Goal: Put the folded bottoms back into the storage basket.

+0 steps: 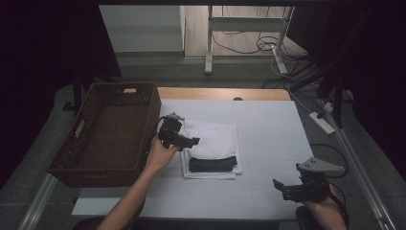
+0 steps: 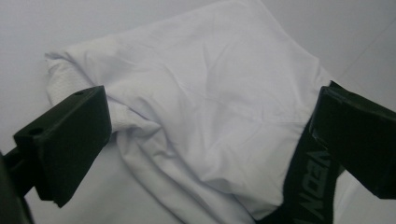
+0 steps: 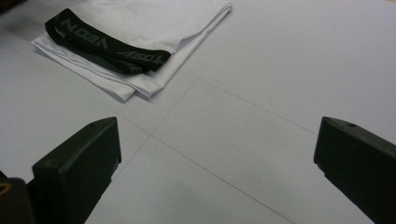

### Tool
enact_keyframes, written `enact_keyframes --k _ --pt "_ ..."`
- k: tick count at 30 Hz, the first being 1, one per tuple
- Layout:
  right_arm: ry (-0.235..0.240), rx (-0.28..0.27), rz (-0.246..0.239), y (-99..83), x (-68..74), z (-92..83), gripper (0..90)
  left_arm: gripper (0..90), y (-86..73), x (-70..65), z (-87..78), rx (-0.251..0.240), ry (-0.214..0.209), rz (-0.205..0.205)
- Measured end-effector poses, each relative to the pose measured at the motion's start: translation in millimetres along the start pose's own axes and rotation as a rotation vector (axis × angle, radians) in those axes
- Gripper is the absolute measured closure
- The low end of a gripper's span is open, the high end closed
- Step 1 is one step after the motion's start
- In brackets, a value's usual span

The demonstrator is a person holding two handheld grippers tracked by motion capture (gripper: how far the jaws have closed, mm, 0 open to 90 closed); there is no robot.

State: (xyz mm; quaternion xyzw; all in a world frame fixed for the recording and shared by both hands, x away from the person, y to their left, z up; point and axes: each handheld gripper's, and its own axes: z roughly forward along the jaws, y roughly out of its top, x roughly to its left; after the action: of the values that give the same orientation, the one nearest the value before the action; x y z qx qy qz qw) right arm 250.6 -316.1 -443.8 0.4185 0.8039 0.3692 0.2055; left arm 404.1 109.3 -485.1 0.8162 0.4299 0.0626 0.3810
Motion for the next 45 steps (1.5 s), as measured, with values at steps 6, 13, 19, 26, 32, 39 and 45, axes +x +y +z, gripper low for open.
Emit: enact_keyframes --k 6,13,19,26,32,39,45 --pt "0.003 0.002 -0.001 0.1 0.1 0.1 1.9 0.0 5.0 12.5 5.7 0.007 0.019 -0.017" --pt "0.003 0.003 -0.001 0.2 0.1 0.5 1.9 0.0 12.7 24.6 12.4 0.022 0.043 -0.033" --pt "0.005 0.002 -0.002 0.1 0.0 0.4 1.9 0.0 19.7 33.2 19.8 0.044 0.07 -0.049" --pt "0.007 0.003 0.0 0.2 -0.3 0.5 1.9 0.0 22.6 43.5 33.8 0.077 0.096 -0.074" --pt "0.008 0.004 0.002 0.1 -0.7 0.4 1.9 0.0 21.7 51.9 48.8 0.104 0.098 -0.104" --pt "0.009 0.004 0.003 0.1 -0.8 0.5 1.9 0.0 21.4 60.2 60.5 0.147 0.125 -0.12" --pt "0.01 0.003 0.003 0.1 -0.8 0.5 1.9 0.0 20.4 66.3 64.6 0.182 0.148 -0.13"
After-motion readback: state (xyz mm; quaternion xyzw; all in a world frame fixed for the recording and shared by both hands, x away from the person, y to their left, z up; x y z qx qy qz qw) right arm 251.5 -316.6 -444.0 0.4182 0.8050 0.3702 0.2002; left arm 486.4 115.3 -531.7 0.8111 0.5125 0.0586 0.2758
